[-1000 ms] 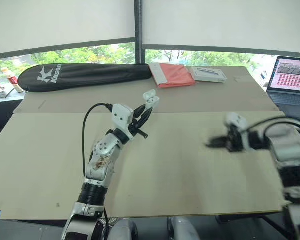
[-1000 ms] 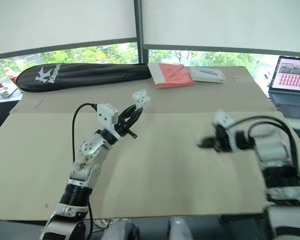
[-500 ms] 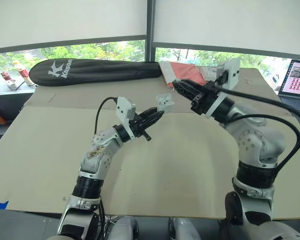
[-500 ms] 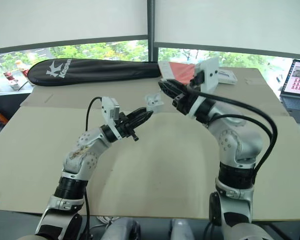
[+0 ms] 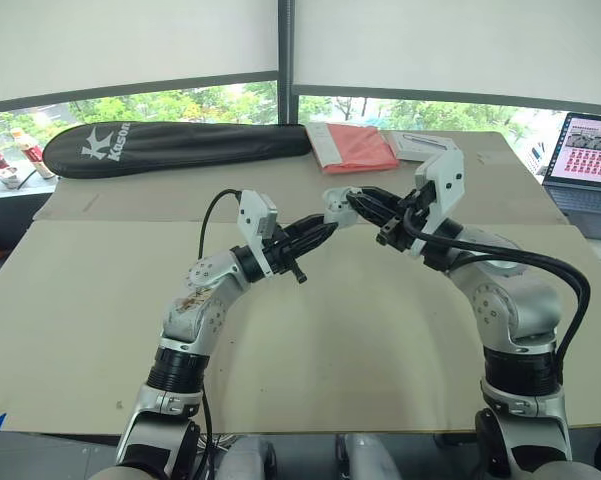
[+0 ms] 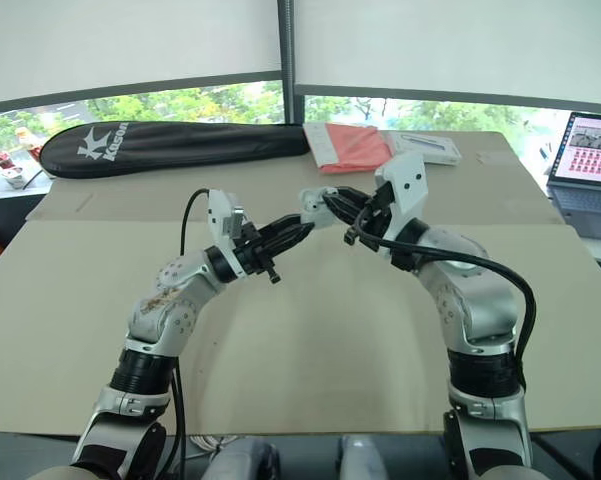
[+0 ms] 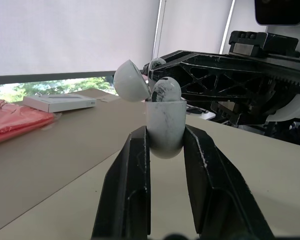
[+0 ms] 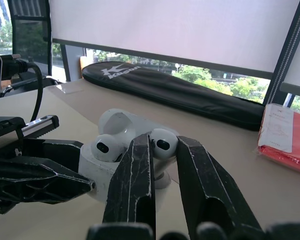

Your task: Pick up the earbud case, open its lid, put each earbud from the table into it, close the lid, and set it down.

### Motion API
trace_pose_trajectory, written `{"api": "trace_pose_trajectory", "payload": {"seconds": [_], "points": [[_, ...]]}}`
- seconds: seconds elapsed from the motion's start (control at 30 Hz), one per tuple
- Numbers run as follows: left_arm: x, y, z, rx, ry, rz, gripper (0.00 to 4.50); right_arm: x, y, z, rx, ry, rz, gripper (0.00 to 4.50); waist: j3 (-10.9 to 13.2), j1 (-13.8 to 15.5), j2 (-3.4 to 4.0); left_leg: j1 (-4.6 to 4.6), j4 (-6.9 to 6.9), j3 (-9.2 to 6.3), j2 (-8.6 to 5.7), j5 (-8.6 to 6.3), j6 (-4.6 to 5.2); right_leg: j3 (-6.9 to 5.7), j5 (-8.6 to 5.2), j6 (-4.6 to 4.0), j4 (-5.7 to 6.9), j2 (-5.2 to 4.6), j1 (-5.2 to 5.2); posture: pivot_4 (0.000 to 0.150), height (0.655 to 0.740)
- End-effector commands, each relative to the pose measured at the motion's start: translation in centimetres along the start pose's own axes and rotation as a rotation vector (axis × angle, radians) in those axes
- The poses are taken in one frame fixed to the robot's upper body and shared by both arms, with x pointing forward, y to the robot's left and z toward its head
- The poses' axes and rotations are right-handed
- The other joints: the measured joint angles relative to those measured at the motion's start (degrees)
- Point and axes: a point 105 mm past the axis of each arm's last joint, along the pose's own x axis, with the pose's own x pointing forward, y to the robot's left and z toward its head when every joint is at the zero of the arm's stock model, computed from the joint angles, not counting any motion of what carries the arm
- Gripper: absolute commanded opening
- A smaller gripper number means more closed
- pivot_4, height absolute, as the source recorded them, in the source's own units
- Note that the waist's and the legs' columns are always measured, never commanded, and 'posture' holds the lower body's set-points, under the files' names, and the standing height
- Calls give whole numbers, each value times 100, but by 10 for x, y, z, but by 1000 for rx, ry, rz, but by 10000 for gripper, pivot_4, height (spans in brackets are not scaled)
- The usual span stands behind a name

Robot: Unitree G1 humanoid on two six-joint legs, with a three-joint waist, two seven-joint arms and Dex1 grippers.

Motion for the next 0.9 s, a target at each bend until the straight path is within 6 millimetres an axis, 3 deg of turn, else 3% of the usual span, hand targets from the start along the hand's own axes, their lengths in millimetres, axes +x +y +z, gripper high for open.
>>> {"api": "trace_pose_trajectory", "payload": {"seconds": [0.03,0.13,0.2,0.23,0.53,0.73,0.87,0.9], "points": [[5,-7,15,43,-47,-39,4628,-3,5,8,-72,-21,19,2972,0,6,0,0,0,0,0,0,0,0,0,0,0,0,0,1500,7400],[5,-7,15,43,-49,-38,4628,-3,7,7,-65,-14,37,2972,0,5,0,0,1,0,0,-1,1,1,0,0,-1,0,0,1500,7400],[4,-7,14,43,-49,-37,4628,-3,8,8,-58,-14,46,13646,0,5,0,1,0,0,1,0,1,1,0,0,-1,0,0,1500,7400],[4,-7,14,43,-48,-35,4628,-3,9,8,-48,-15,49,16402,0,6,0,1,0,0,1,0,1,1,0,0,-1,0,0,1500,7400],[3,-7,11,42,-44,-22,4628,-17,8,12,-27,5,75,16402,0,30,-1,-1,1,0,1,-1,2,1,0,0,-1,-1,0,1500,7400],[0,-4,7,46,-20,-33,4628,-54,2,15,35,70,143,16402,2,80,-3,-2,6,0,0,-5,8,2,0,0,-6,-3,0,1500,7400],[0,-12,6,45,9,-100,4628,-59,-32,5,91,107,2,16402,1,67,-3,3,7,1,3,-5,8,4,-2,-3,-11,-2,1,1500,7400],[0,-15,6,42,18,-126,4628,-57,-41,0,106,112,-37,11146,1,56,-3,6,7,2,3,-5,8,7,-2,-4,-9,-2,1,1500,7400]]}}
